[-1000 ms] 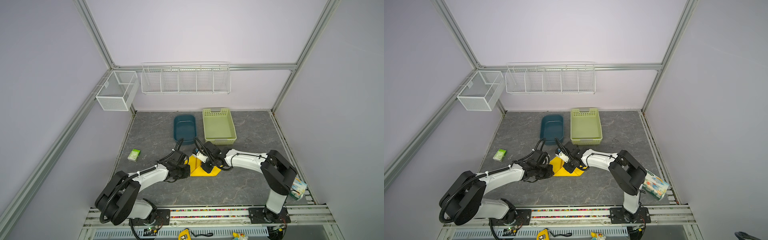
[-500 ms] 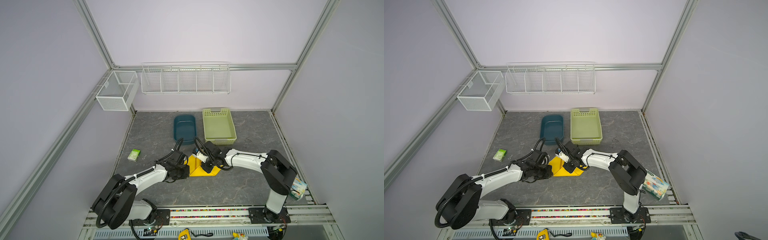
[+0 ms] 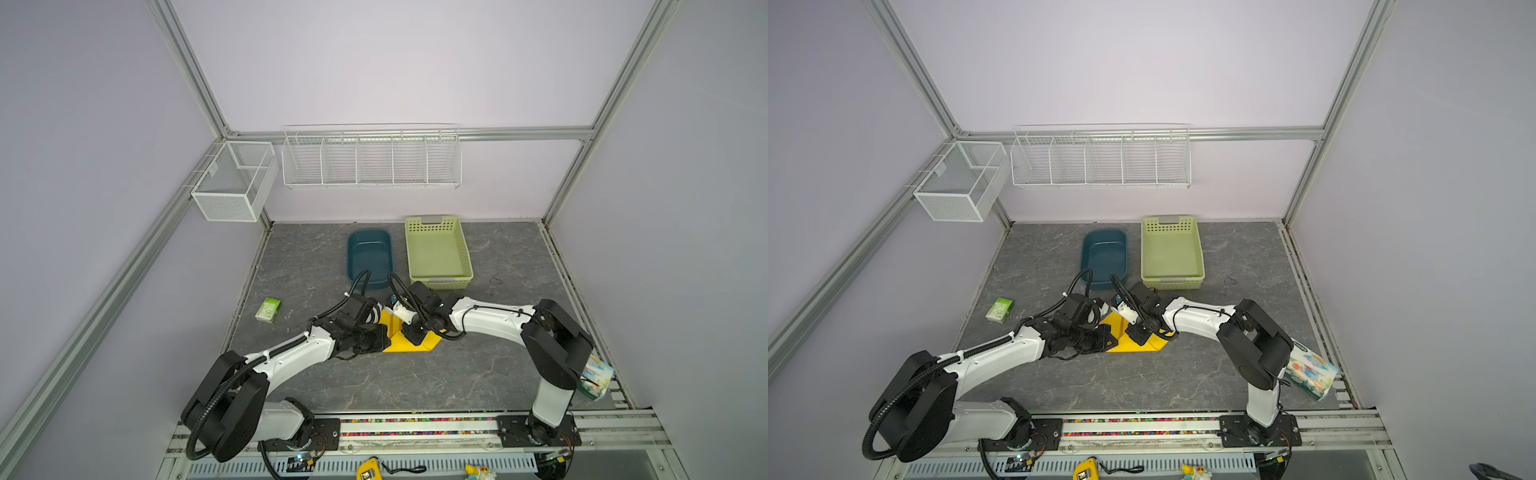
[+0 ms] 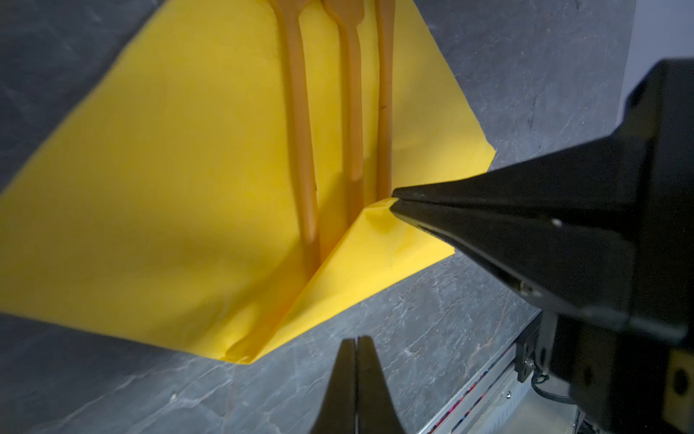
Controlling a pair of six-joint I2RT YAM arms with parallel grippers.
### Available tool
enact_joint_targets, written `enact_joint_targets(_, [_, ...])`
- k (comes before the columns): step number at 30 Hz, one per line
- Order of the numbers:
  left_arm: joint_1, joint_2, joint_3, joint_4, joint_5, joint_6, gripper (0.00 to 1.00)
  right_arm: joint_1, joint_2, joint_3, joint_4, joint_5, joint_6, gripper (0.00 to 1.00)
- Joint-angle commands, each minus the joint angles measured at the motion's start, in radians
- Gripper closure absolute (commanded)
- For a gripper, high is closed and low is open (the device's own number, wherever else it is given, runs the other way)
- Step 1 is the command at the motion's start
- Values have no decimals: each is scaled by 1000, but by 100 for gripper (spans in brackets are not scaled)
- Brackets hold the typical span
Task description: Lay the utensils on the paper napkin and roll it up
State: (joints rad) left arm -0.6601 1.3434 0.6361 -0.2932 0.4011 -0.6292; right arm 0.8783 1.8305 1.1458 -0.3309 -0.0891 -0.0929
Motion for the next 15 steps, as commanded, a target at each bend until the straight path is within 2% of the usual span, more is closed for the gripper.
enact_joint_targets(1, [-6,29,2,58,45,-12,100,-6,16,22,9,-18,13,93])
enact_joint_targets(15, [-7,110,-19,72,9,-2,100,-7,23,25,7,-19,28,93])
